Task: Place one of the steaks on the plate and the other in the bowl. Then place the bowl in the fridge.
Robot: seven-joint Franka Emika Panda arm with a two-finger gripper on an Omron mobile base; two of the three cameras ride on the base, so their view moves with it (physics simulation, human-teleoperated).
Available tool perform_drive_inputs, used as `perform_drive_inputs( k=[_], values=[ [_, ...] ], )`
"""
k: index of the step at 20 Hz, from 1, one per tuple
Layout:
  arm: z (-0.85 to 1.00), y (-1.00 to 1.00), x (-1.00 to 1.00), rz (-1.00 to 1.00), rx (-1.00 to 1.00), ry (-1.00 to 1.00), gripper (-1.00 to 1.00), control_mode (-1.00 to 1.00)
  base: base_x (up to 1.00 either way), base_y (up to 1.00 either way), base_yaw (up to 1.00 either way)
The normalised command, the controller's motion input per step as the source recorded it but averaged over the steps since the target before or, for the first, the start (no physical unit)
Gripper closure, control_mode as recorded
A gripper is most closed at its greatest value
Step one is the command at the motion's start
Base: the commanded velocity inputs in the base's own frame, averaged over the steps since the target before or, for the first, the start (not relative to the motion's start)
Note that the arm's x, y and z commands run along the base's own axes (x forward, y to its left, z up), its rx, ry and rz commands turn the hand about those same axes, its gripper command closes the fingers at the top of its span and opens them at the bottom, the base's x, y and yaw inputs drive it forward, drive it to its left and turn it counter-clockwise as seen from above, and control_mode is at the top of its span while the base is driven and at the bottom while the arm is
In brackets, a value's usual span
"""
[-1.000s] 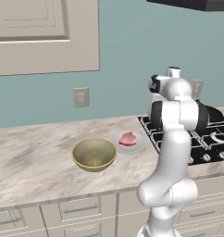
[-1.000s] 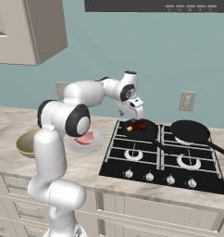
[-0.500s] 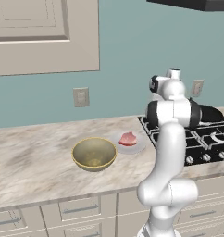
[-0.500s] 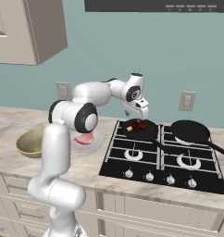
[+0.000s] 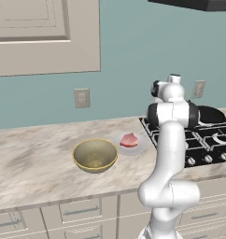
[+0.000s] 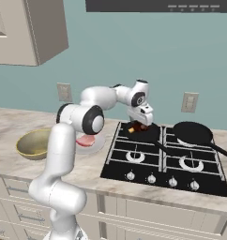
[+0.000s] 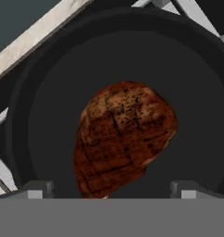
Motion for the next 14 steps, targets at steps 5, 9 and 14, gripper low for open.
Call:
perform_drive_inputs(
  k=[5,9,14],
  values=[
    [-0.44,0.02,-0.33,-0.15,-0.02,0.1,-1.0,-1.0,0.0,0.0,0.0],
    [-0.04,0.27,-0.02,-0.08,0.0,0.0,-1.0,-1.0,0.0,0.0,0.0],
    [-0.07,-0.04,0.0,-0.01,0.0,-0.01,-1.0,-1.0,0.0,0.0,0.0]
  ],
)
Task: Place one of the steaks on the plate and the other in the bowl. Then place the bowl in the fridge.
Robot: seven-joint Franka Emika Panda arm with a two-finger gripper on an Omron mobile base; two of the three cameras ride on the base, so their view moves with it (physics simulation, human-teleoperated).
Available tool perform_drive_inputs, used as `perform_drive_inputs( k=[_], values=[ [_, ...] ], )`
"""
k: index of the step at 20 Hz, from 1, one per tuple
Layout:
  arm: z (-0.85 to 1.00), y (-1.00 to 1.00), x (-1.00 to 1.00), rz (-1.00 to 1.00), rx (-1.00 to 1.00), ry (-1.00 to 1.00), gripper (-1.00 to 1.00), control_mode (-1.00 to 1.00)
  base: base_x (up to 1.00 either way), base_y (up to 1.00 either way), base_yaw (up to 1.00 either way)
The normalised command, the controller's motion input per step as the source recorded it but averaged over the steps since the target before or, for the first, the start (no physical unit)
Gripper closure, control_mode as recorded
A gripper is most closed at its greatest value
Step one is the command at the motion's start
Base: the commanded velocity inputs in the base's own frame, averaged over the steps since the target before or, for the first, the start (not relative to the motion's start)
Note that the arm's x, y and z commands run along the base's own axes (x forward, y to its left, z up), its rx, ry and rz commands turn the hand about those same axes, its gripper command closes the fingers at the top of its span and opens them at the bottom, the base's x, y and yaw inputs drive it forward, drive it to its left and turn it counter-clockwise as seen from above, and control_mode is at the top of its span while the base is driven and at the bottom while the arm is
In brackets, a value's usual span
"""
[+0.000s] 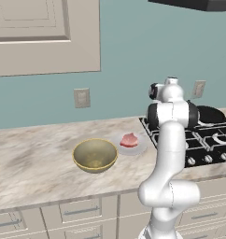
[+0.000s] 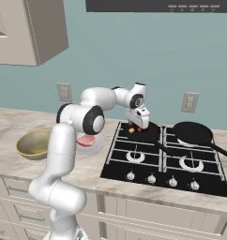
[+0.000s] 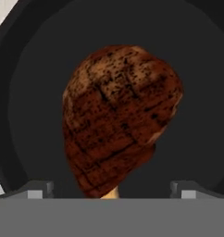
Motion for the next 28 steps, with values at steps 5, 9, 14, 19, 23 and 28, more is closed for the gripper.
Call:
perform_drive_inputs(
  k=[5,9,14,19,23,28],
  values=[
    [-0.13,-0.01,0.23,0.0,0.0,-0.04,-1.0,-1.0,0.0,0.0,0.0],
    [-0.07,-0.08,0.19,0.0,0.0,-0.04,-1.0,-1.0,0.0,0.0,0.0],
    [0.0,-0.33,-0.01,-0.01,0.0,-0.01,-1.0,-1.0,0.0,0.0,0.0],
    [-0.06,0.0,0.0,0.0,0.0,-0.01,1.0,-1.0,0.0,0.0,0.0],
    [-0.03,0.0,0.03,0.0,0.0,-0.08,1.0,-1.0,0.0,0.0,0.0],
    [0.16,0.31,-0.5,0.0,-0.01,-0.08,1.0,-1.0,0.0,0.0,0.0]
  ],
)
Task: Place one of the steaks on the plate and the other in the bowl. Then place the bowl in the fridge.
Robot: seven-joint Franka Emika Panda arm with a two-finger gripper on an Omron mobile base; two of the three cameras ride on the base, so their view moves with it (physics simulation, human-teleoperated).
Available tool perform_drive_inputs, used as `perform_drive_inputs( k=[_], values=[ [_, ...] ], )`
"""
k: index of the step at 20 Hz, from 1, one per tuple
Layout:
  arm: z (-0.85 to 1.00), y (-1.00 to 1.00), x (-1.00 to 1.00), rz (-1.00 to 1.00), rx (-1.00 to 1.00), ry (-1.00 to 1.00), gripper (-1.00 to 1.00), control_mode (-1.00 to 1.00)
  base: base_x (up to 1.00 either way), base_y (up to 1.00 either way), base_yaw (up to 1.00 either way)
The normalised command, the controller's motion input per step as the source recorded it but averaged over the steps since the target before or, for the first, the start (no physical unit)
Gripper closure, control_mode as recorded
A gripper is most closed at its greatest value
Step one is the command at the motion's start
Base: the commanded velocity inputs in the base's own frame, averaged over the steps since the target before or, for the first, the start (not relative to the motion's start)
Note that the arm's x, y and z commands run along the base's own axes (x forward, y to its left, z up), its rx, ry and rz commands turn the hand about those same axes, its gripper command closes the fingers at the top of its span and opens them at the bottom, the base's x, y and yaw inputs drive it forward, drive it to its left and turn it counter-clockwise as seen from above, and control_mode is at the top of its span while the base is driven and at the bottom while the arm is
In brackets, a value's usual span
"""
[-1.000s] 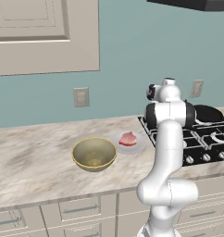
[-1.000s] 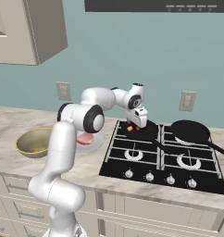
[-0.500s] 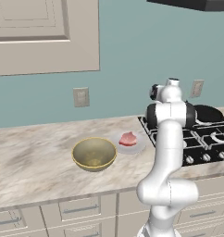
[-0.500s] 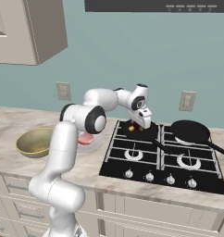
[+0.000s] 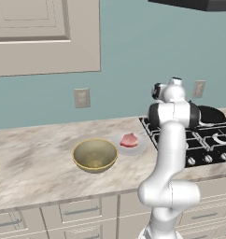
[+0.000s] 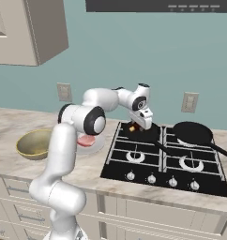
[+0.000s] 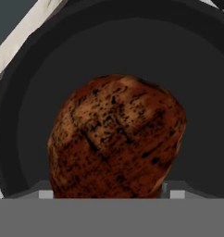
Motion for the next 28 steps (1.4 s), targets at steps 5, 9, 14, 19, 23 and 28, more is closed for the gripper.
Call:
perform_drive_inputs(
  k=[5,9,14,19,23,28],
  values=[
    [0.87,0.64,-1.0,0.0,0.0,-0.25,1.0,-1.0,0.0,0.0,0.0],
    [0.79,0.94,-1.0,0.0,0.0,-0.13,1.0,-1.0,0.0,0.0,0.0],
    [0.8,0.72,-1.0,0.14,0.0,-0.1,1.0,-1.0,0.0,0.0,0.0],
    [0.21,0.3,-1.0,0.28,0.0,-0.18,1.0,-1.0,0.0,0.0,0.0],
    [0.09,0.51,-1.0,0.3,-0.02,-0.21,1.0,-1.0,0.0,0.0,0.0],
    [0.06,0.9,-1.0,0.31,-0.13,-0.07,1.0,-1.0,0.0,0.0,0.0]
  ],
)
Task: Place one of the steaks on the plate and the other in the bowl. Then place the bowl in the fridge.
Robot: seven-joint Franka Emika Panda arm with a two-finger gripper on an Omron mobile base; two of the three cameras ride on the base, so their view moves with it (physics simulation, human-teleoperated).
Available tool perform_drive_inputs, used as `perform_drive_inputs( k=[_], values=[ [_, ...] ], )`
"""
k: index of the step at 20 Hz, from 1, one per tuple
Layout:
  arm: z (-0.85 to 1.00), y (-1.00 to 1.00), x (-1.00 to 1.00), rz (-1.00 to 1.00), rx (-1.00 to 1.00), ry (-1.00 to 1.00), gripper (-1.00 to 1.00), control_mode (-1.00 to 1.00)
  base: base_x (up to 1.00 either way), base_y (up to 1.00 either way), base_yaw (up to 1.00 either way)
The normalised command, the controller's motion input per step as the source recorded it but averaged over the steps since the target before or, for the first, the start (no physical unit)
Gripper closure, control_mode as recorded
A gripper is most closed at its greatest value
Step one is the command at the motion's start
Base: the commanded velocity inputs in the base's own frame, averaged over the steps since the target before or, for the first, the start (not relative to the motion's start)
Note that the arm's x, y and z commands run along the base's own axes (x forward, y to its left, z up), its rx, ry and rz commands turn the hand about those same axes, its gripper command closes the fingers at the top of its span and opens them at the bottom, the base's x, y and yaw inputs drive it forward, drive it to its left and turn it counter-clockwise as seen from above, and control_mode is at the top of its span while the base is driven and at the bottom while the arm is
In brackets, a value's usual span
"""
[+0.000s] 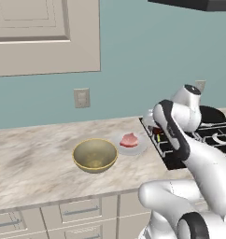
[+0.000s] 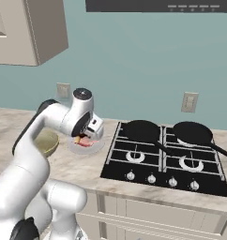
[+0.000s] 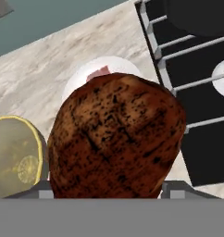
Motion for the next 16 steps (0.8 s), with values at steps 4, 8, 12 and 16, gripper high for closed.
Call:
perform_drive_inputs(
  k=[4,8,12,16],
  values=[
    [0.1,0.91,-1.0,0.28,-0.04,-0.1,1.0,-1.0,0.0,0.0,0.0],
    [0.29,1.0,-0.62,0.2,-0.04,-0.02,1.0,-1.0,0.0,0.0,0.0],
    [0.81,1.0,-0.21,0.11,-0.09,-0.06,1.0,-1.0,0.0,0.0,0.0],
    [-0.01,0.92,0.1,0.0,-0.28,0.02,1.0,-1.0,0.0,0.0,0.0]
  ],
)
